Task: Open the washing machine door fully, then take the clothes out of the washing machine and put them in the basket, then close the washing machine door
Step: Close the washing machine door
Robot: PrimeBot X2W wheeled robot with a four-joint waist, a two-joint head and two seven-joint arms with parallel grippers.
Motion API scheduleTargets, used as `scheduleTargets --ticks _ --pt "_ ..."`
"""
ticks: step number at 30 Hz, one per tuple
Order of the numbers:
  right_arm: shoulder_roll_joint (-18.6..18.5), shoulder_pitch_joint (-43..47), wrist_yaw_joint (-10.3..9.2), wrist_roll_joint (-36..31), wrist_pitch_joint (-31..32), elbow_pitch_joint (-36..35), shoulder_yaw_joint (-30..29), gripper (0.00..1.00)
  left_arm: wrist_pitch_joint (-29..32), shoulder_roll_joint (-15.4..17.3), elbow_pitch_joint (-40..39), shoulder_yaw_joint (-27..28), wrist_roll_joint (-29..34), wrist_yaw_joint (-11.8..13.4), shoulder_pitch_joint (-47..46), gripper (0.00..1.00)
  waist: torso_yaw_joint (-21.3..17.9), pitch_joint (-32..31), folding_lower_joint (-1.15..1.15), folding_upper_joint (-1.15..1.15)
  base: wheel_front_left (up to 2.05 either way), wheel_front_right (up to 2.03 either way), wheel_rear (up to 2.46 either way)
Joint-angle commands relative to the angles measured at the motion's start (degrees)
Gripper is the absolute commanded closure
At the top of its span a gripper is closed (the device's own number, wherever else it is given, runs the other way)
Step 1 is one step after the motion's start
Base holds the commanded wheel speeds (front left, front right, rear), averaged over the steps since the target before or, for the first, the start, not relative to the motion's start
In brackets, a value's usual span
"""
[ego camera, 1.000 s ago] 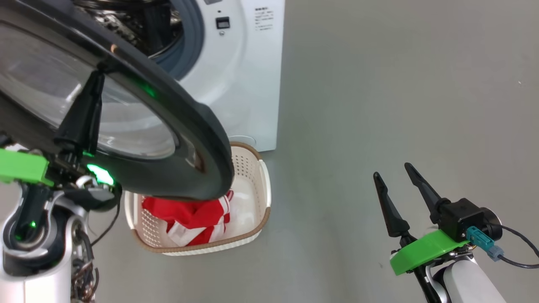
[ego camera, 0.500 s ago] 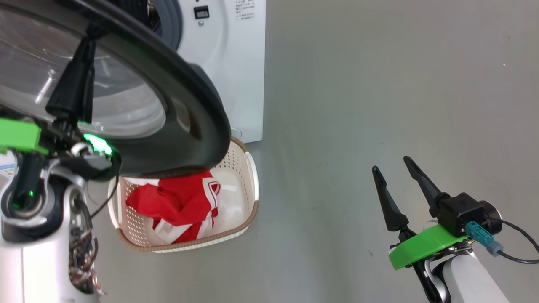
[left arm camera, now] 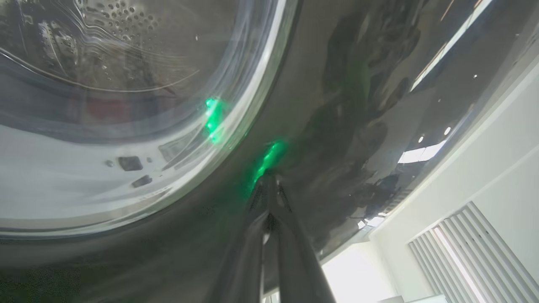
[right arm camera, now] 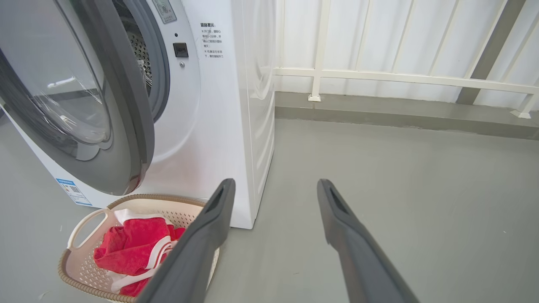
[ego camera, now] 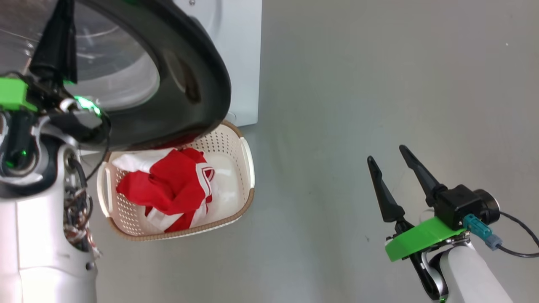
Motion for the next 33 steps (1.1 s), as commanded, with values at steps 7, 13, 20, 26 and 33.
scheduleTargets --ticks 7,13,20,26,33 --pt "0.0 -2.3 0.26 -0.7 -0.4 -1.5 1.5 0.00 -0.6 2.5 3.2 1.3 0.9 -3.0 -5.3 1.00 -0.7 1.7 0.00 0.00 0.00 0.00 0.00" --pt "0.0 -2.4 0.26 -0.5 -0.4 -1.0 1.5 0.00 -0.4 2.9 4.9 1.2 1.3 -4.0 -5.6 1.00 -0.9 1.1 0.00 0.00 0.00 0.00 0.00" --pt "0.0 -1.5 0.26 -0.2 -0.4 -0.7 0.9 0.00 0.6 2.6 5.2 0.8 1.0 -3.6 -2.8 0.00 0.2 -1.0 0.00 0.00 0.00 0.00 0.00" --pt "0.0 -0.6 0.26 0.7 -0.4 -0.3 0.5 0.00 1.6 2.7 1.9 0.7 1.1 -3.0 3.7 0.00 2.2 -3.8 0.00 0.00 0.00 0.00 0.00" --pt "0.0 0.6 0.26 1.1 -0.4 0.0 -1.0 0.00 -0.2 6.3 -5.4 -3.1 10.9 -6.8 14.6 0.00 4.9 -7.2 0.00 0.00 0.00 0.00 0.00"
